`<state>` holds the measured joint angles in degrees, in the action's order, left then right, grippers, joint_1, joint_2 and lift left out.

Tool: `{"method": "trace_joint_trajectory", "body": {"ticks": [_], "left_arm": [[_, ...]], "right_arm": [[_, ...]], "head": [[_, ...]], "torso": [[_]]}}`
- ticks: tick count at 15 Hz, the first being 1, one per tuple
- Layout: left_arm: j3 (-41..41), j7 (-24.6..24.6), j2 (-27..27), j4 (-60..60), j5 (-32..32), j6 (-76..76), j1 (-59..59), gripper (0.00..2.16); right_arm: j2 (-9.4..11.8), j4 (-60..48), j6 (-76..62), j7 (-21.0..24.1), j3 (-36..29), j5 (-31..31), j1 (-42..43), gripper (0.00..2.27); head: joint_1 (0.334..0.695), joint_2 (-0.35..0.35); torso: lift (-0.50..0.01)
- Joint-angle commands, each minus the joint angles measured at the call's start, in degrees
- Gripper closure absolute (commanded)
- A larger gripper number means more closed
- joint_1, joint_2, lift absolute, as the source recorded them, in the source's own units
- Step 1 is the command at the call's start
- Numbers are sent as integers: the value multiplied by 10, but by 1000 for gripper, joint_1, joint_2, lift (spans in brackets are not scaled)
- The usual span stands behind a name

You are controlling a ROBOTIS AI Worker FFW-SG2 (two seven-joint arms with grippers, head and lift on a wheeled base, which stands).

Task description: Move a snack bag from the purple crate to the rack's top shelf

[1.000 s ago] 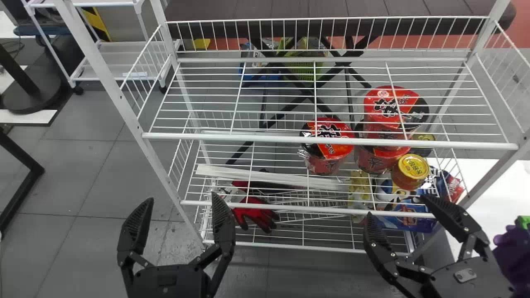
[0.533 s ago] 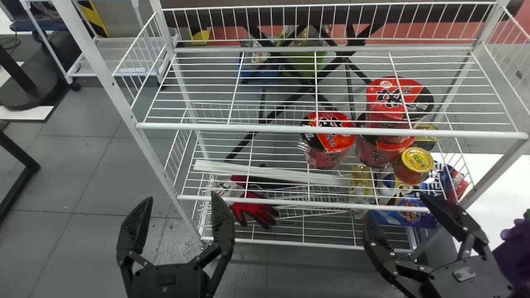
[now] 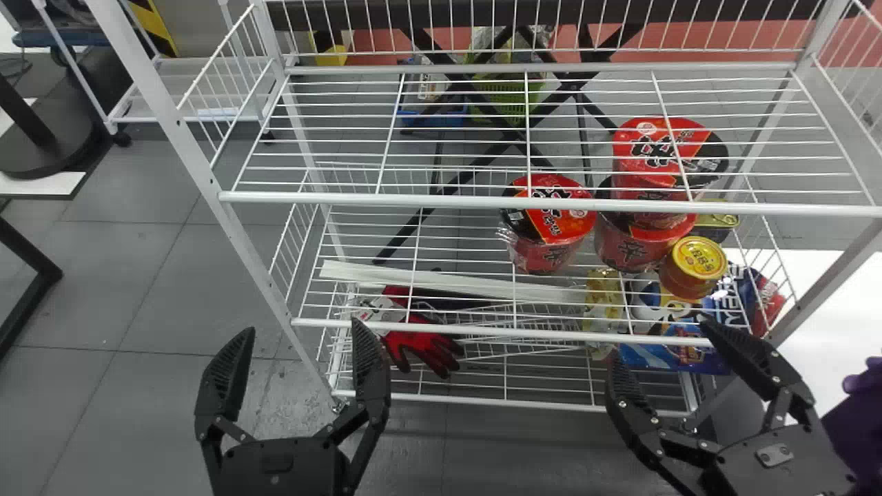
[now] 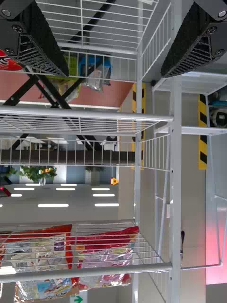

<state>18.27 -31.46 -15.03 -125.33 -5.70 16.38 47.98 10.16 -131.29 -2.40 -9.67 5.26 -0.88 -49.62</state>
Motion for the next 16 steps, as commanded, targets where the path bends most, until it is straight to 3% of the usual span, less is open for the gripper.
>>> {"method": "trace_joint_trajectory", "body": {"ticks": [1, 3, 6, 10, 13, 16], "left_arm": [[0, 0, 0, 3, 1, 0, -1, 90], [0, 0, 1, 7, 1, 0, -3, 90], [3, 2, 1, 14, 4, -7, -10, 90], [6, 6, 3, 30, 14, -19, -29, 90], [13, 7, 2, 35, 17, -35, -38, 90], [17, 8, 2, 26, 11, -47, -39, 90]], "right_arm": [[-1, -13, -5, 2, -8, 0, -5, 140], [-2, -43, 36, 12, -24, -10, -14, 140], [-3, -93, 80, 67, -60, -15, -39, 144], [-21, -141, 238, 55, -205, -116, -65, 144], [-41, -165, 340, 32, -312, -202, -65, 154], [-62, -174, 396, 20, -378, -245, -46, 181]], "head": [[695, 76], [695, 67], [695, 32], [695, -89], [695, -231], [695, -340]], "torso": [[-461], [-461], [-461], [-461], [-461], [-461]]}}
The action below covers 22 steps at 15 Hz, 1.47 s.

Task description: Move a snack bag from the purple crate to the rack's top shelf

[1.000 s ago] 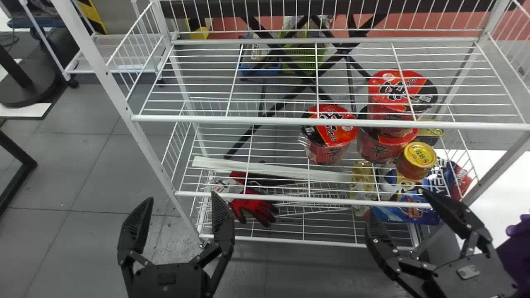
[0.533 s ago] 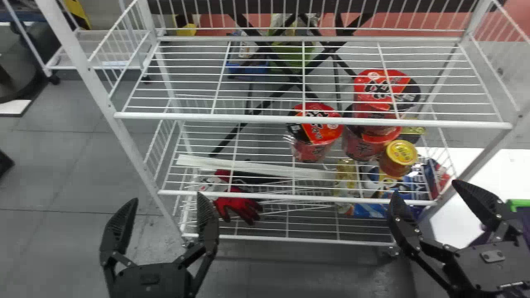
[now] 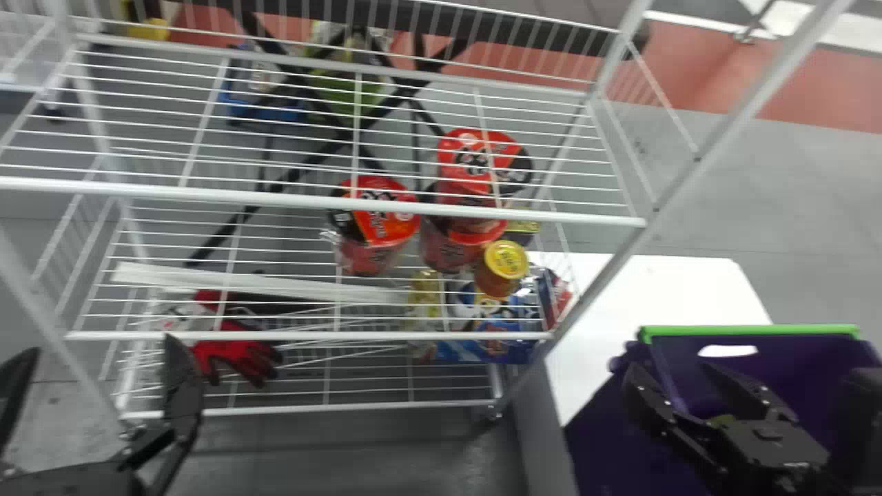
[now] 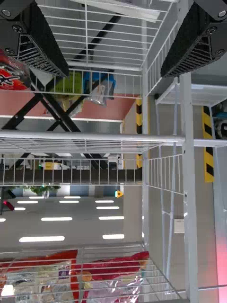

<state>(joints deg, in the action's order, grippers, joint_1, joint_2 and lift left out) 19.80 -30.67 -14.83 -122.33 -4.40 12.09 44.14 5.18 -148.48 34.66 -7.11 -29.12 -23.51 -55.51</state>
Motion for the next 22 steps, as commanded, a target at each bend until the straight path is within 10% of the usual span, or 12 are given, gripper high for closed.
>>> {"method": "trace_joint_trajectory", "body": {"ticks": [1, 10, 18, 22], "left_arm": [[1, -1, 0, -4, -3, -10, 0, 90], [12, 11, -4, 9, 1, -47, -21, 87], [15, 9, -6, 16, 1, -47, -25, 87], [18, 16, -9, 17, 5, -89, -38, 87]], "right_arm": [[-28, -1, 63, -20, -61, -24, 31, 181], [-52, 137, 342, -282, -343, 102, 340, 188], [142, 387, 363, -498, -370, 225, 396, 181], [200, 495, 245, -641, -334, 303, 414, 147]], "head": [[695, -350], [695, -350], [695, -350], [695, -350]], "torso": [[-461], [-461], [-461], [-461]]}}
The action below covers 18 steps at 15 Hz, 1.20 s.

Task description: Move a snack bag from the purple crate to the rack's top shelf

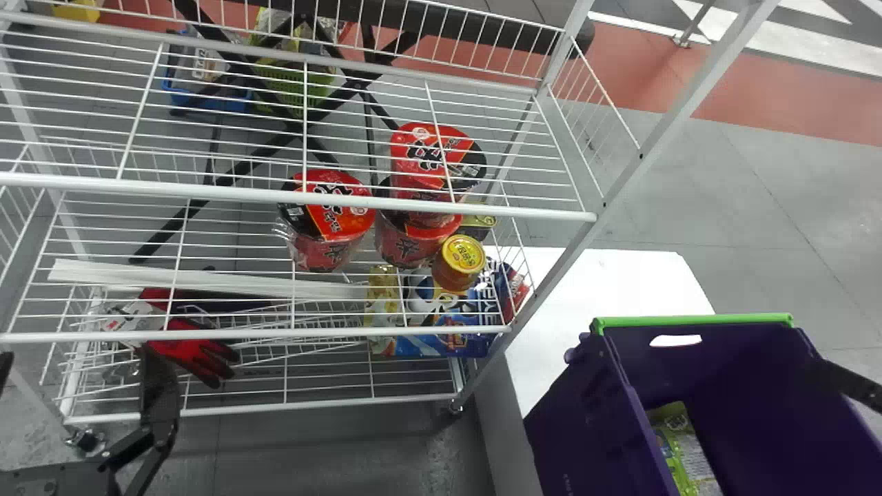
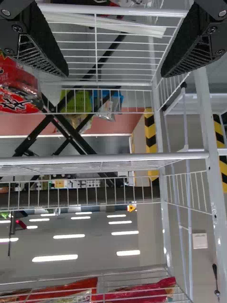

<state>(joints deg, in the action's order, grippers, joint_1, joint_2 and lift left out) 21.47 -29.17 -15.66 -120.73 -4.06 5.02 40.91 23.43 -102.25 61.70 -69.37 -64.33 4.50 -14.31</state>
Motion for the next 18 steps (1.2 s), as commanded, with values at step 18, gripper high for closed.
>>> {"method": "trace_joint_trajectory", "body": {"ticks": [18], "left_arm": [[3, -5, -10, -10, 9, -62, -13, 87]], "right_arm": [[54, 297, -85, -66, 294, 318, 75, 164]], "head": [[695, -350]], "torso": [[-461]]}}
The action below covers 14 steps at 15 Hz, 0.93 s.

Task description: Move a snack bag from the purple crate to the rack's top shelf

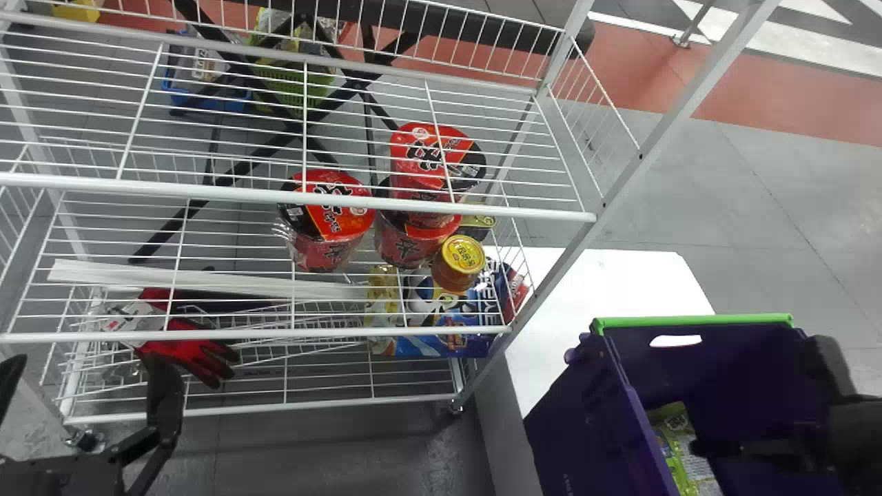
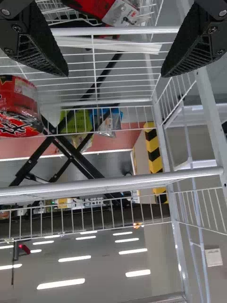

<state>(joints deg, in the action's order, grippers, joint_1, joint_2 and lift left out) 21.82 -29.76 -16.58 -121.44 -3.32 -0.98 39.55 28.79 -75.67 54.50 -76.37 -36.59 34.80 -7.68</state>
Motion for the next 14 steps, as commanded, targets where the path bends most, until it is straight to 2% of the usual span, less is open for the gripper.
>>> {"method": "trace_joint_trajectory", "body": {"ticks": [1, 6, 8, 12, 14], "left_arm": [[0, 3, -1, -5, 2, -7, 1, 87], [0, -3, -6, -6, 4, -23, -1, 87], [0, -4, -6, -6, 8, -21, -1, 87], [2, -4, -6, -4, 10, -20, -3, 87], [6, -4, -6, 4, 11, -14, -8, 87]], "right_arm": [[1, 47, -20, 5, 23, 18, 11, 164], [16, 92, -43, 22, 30, 59, 13, 167], [15, 110, -50, 52, 38, 88, 13, 174], [11, 117, -51, 65, 30, 87, 7, 191], [7, 123, -55, 87, 15, 78, 2, 194]], "head": [[695, -350], [695, -350], [695, -350], [695, -350], [695, -350]], "torso": [[-461], [-461], [-461], [-461], [-461]]}}
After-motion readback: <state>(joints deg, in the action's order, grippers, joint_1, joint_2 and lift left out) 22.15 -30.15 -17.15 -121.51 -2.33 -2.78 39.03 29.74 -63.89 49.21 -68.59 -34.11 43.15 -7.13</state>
